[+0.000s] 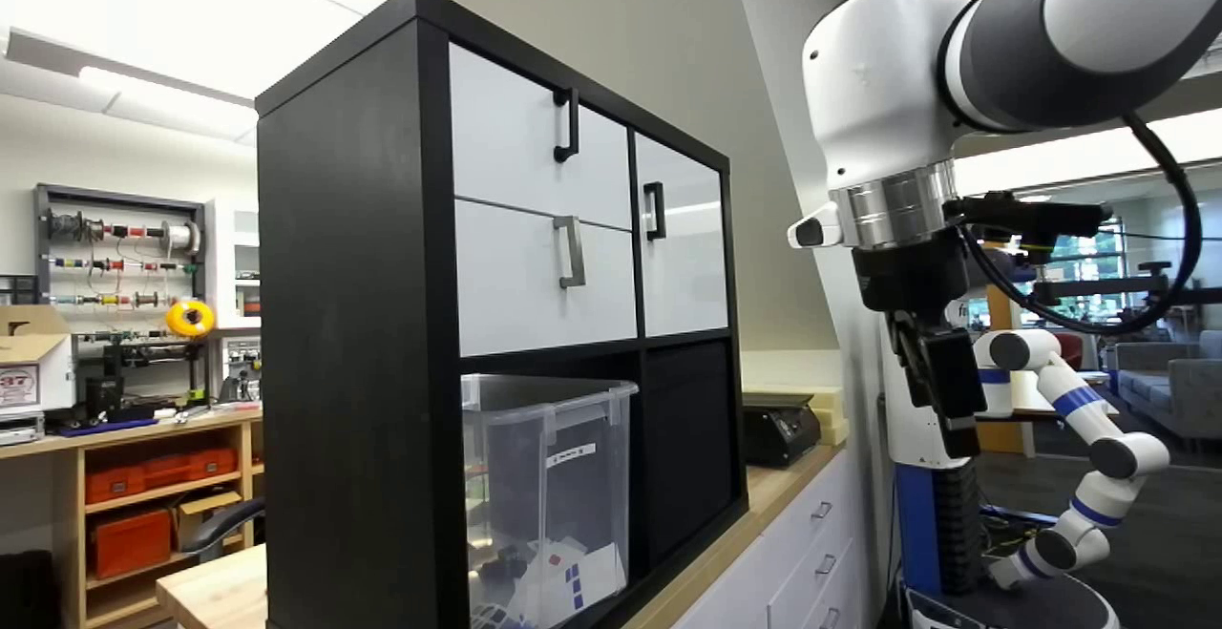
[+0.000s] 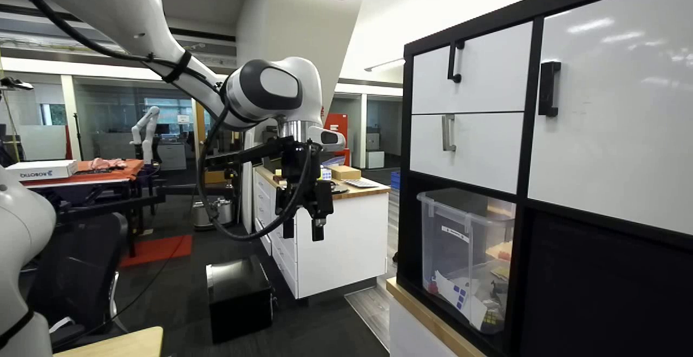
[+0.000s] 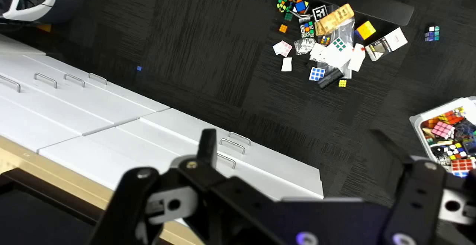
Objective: Pull out the storage box
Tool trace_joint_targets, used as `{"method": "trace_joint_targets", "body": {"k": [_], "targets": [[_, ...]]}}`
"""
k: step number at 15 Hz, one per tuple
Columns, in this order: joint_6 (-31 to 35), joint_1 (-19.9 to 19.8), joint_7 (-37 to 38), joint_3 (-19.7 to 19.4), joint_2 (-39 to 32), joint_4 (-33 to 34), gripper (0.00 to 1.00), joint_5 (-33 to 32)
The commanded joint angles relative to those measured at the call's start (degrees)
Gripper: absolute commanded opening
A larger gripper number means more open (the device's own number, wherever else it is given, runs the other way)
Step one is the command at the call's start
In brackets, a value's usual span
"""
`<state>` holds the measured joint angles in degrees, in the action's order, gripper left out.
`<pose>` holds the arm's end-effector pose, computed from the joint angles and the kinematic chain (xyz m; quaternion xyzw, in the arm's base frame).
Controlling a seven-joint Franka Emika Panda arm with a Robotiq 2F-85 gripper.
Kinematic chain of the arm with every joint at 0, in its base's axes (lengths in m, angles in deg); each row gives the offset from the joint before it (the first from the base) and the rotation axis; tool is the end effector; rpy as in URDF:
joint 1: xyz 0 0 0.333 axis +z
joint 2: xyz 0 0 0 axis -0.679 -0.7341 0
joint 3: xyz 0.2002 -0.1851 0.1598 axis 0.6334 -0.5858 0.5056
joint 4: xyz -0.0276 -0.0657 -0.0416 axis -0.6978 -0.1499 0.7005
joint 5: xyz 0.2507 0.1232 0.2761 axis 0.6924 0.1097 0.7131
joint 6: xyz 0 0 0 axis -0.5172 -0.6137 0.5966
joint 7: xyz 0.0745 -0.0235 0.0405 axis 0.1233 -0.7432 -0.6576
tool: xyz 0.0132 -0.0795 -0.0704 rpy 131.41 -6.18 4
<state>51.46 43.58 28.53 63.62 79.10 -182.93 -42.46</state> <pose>0.4158 0.0609 0.4163 0.9797 0.1408 -0.0543 0.1319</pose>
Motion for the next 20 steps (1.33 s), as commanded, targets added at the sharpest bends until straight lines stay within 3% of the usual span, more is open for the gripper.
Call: {"method": "trace_joint_targets", "body": {"k": [1, 10, 20], "targets": [[-0.19, 1.42, 0.39, -1.31, -0.1, 0.1, 1.0, -0.43], [-0.19, 1.42, 0.39, -1.31, -0.1, 0.1, 1.0, -0.43], [7.17, 0.99, -3.88, -2.44, -8.9, 9.68, 1.0, -5.38]]}}
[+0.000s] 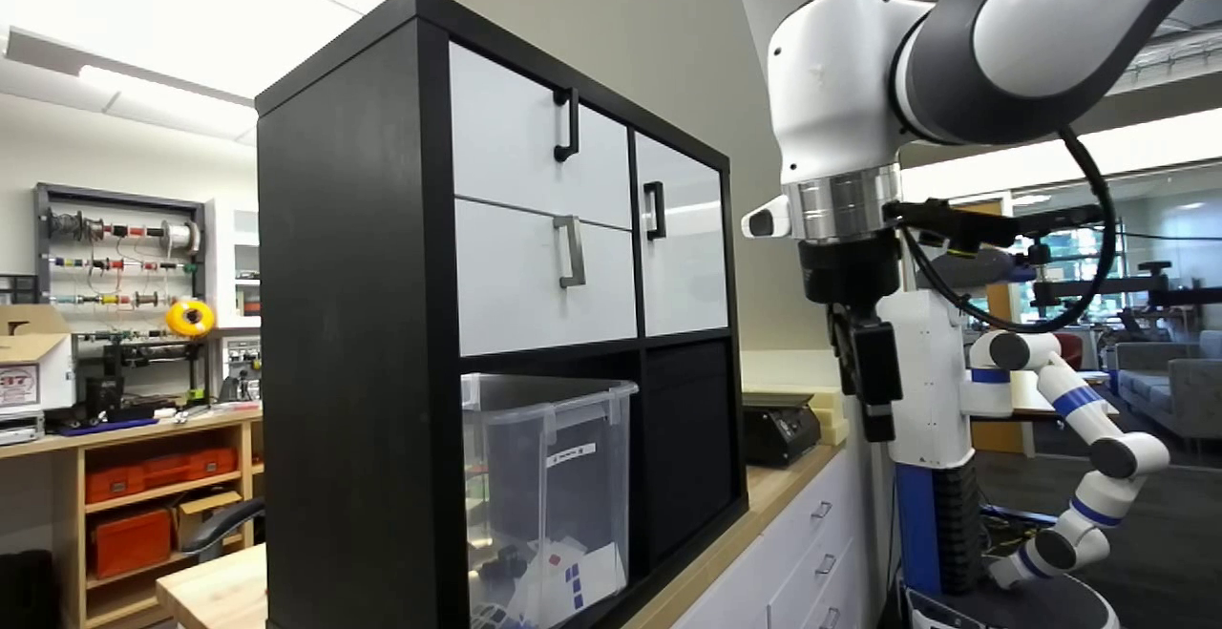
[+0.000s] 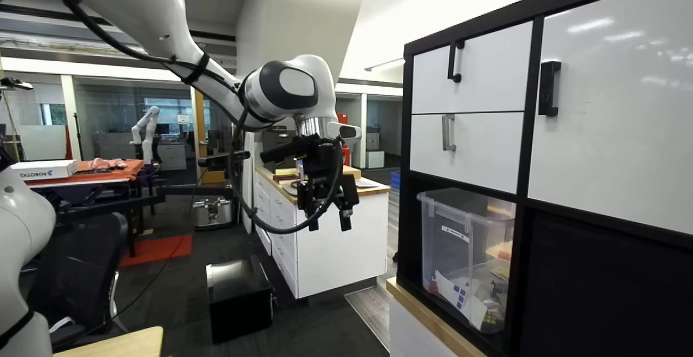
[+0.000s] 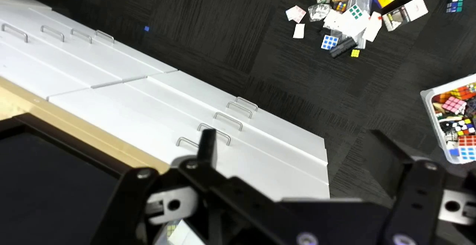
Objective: Pull out the storage box
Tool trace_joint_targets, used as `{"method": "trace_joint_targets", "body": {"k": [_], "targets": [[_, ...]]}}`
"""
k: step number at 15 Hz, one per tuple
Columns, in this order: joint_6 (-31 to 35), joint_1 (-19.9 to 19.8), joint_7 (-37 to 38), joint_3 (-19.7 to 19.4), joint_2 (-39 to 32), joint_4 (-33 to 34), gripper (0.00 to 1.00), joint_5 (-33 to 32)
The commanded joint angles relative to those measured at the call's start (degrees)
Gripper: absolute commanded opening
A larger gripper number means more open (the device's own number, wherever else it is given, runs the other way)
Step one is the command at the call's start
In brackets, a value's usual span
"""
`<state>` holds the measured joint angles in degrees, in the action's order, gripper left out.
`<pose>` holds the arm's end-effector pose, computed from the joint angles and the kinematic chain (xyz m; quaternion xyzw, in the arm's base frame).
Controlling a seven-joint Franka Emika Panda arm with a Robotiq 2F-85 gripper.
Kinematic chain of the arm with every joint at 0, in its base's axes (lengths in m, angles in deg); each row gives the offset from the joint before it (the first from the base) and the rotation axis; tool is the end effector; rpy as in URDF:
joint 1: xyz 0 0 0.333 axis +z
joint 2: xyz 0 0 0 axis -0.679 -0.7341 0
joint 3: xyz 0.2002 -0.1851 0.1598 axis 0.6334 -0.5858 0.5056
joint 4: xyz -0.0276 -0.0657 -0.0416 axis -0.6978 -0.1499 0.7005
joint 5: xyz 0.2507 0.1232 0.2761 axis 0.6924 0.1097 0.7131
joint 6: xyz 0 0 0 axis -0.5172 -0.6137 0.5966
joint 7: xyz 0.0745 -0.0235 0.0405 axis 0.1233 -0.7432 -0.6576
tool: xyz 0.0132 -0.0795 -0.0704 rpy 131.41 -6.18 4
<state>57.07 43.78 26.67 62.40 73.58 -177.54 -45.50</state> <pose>0.4582 0.0609 0.4250 0.9757 0.1699 -0.0082 0.1381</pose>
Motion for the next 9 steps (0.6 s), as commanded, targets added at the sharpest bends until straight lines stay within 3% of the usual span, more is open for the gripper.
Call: {"method": "trace_joint_targets", "body": {"k": [1, 9], "targets": [[3.09, 0.96, -4.51, -1.66, -4.24, 5.36, 1.0, -2.63], [18.94, 0.94, -28.12, -5.2, -7.5, 7.87, 1.0, -3.1]]}}
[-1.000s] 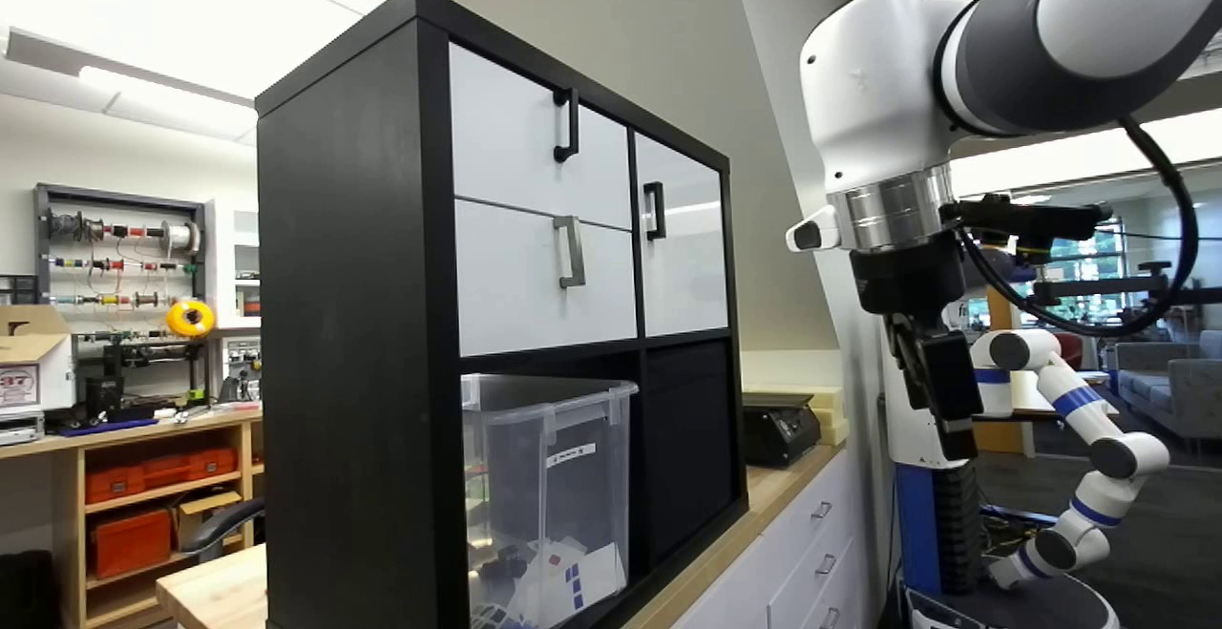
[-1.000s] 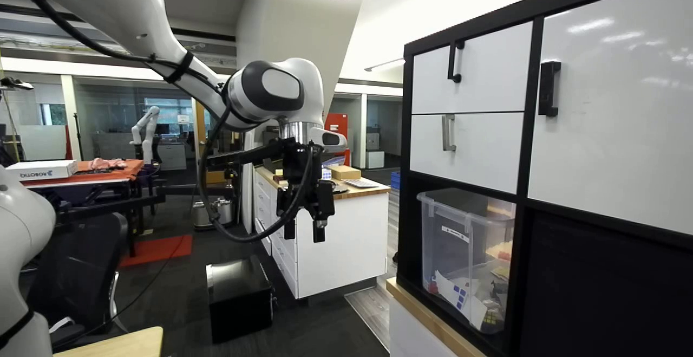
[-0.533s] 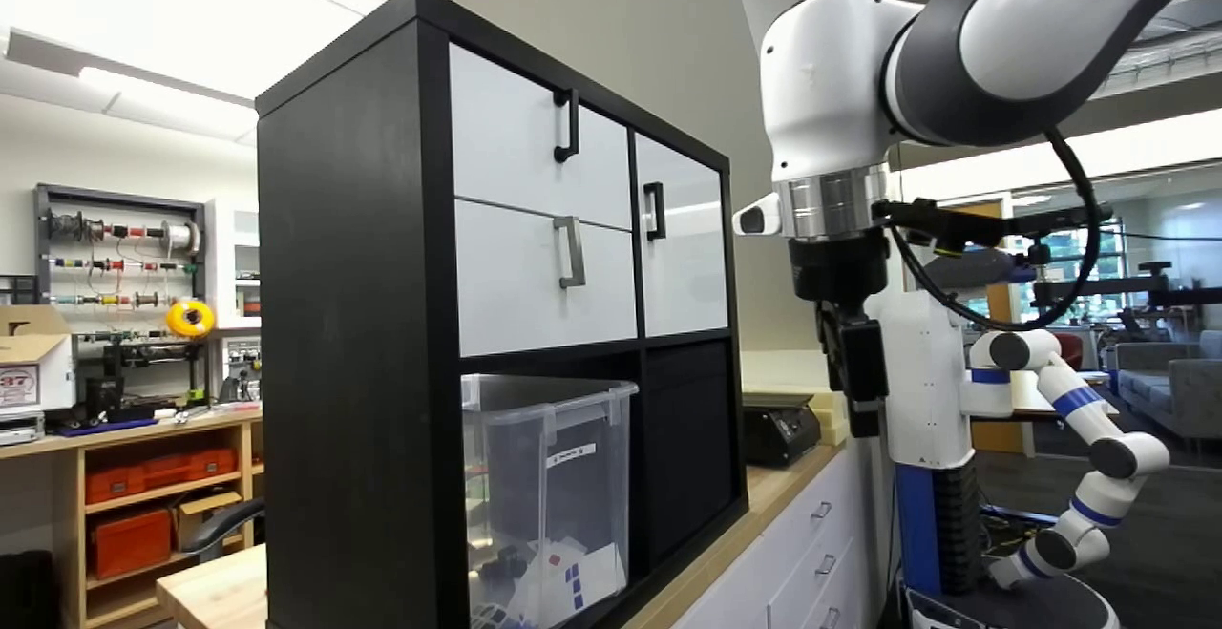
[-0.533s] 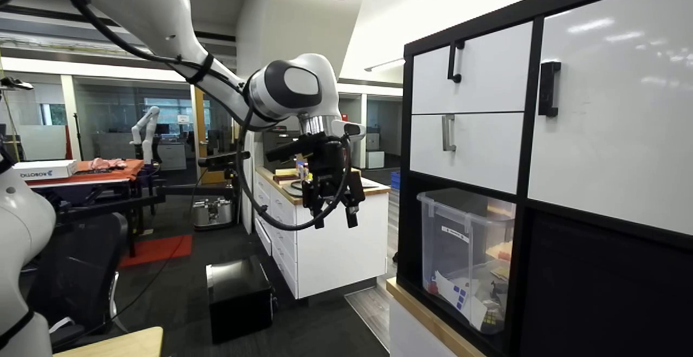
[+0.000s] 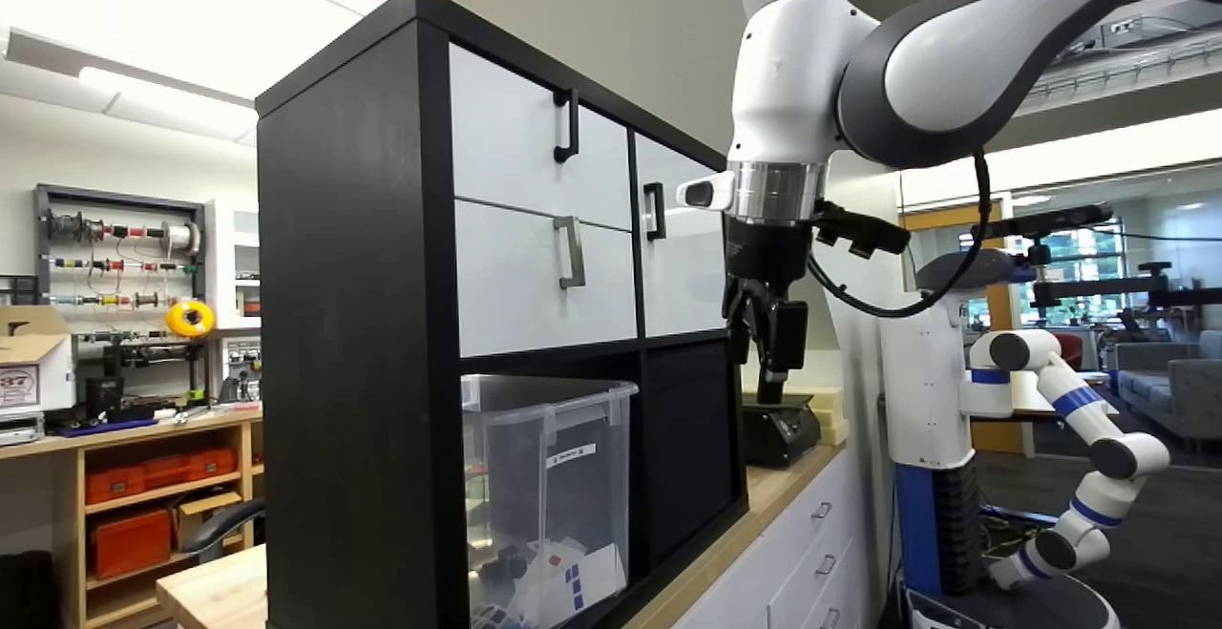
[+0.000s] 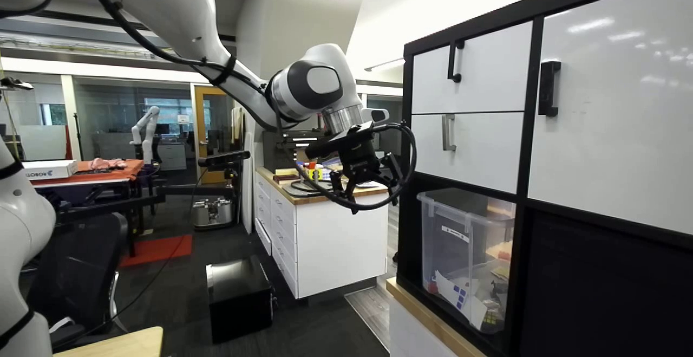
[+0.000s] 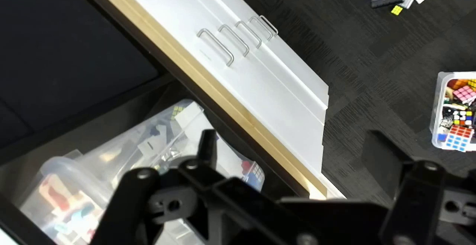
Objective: Pull out the storage box
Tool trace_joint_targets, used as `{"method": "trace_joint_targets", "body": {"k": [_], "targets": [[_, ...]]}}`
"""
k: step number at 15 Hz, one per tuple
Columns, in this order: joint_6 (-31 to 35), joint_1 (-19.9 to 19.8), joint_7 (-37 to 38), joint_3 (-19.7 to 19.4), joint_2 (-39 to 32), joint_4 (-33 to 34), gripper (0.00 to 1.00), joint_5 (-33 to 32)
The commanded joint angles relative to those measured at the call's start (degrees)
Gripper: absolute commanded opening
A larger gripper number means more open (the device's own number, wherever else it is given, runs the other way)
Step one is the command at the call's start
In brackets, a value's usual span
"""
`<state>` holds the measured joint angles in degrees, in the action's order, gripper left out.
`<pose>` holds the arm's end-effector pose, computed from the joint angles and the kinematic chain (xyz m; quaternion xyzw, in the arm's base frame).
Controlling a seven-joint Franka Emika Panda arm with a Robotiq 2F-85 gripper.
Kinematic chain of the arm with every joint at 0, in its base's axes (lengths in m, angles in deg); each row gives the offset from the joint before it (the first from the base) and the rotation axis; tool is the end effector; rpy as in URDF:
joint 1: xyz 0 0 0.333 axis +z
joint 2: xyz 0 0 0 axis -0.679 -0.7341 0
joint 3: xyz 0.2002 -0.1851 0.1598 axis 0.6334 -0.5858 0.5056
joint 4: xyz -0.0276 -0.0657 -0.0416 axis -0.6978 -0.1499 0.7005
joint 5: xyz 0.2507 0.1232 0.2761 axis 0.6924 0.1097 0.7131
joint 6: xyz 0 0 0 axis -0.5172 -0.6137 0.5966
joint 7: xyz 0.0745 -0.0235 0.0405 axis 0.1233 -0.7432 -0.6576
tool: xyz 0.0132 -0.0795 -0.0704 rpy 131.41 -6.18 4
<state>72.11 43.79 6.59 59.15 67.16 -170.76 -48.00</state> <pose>0.5222 0.0501 0.4508 0.9240 0.3382 0.0974 0.1493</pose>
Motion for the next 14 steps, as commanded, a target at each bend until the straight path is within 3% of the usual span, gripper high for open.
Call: {"method": "trace_joint_targets", "body": {"k": [1, 3, 5, 14], "targets": [[5.33, 1.0, -11.19, -2.34, -1.27, 1.09, 1.0, -0.14], [8.1, 1.03, -16.68, -2.95, -1.58, 0.91, 1.0, 0.49], [6.5, 0.75, -13.56, -2.44, -1.03, 0.42, 1.0, 0.02], [6.93, 0.74, -15.08, -2.56, -1.06, 0.42, 1.0, 0.02]]}}
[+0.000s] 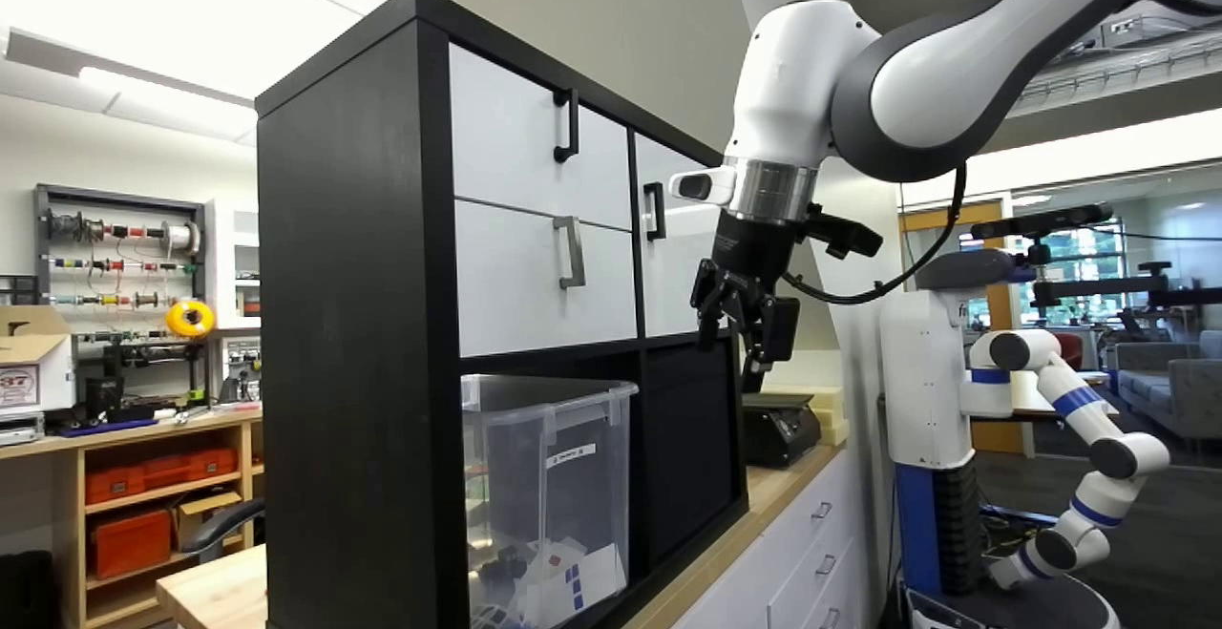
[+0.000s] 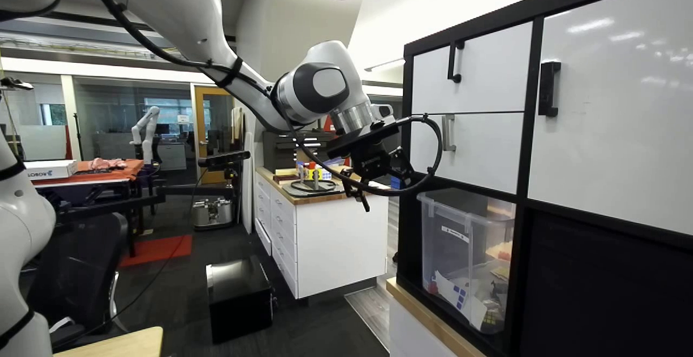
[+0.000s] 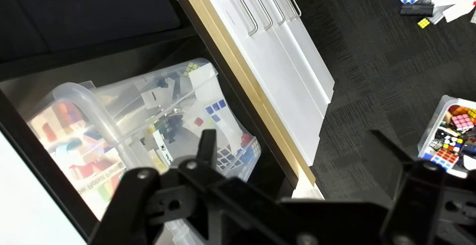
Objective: Pull out the storage box
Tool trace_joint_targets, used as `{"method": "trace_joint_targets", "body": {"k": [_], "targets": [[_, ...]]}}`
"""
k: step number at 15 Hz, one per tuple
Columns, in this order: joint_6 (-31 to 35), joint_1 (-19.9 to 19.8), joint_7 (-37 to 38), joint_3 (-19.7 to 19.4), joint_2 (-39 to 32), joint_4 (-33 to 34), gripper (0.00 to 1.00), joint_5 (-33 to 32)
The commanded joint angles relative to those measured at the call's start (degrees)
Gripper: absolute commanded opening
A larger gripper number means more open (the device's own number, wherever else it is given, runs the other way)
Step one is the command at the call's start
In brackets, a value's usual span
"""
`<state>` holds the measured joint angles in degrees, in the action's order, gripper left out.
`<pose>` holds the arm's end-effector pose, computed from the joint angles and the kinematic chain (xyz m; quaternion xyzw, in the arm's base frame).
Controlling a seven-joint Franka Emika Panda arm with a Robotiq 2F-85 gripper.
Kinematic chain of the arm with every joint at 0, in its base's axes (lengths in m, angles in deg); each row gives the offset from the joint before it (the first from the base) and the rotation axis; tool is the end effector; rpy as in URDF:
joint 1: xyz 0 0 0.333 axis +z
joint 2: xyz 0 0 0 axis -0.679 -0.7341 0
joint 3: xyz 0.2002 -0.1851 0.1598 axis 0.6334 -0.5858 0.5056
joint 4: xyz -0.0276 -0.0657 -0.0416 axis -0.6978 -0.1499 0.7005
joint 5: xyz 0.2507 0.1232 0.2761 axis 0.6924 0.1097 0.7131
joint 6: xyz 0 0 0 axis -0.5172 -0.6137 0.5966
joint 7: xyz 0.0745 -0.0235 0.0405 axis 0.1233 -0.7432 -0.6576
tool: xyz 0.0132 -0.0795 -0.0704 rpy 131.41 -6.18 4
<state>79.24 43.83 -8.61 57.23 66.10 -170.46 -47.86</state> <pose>0.5355 0.0389 0.4572 0.8687 0.4476 0.1296 0.1680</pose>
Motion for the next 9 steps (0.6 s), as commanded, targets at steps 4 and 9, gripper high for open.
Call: {"method": "trace_joint_targets", "body": {"k": [4, 9], "targets": [[-0.6, 0.76, 2.93, 0.01, -0.15, 0.38, 1.0, -1.38], [1.19, 1.11, 10.2, 1.51, -0.68, 0.78, 1.0, -6.09]]}}
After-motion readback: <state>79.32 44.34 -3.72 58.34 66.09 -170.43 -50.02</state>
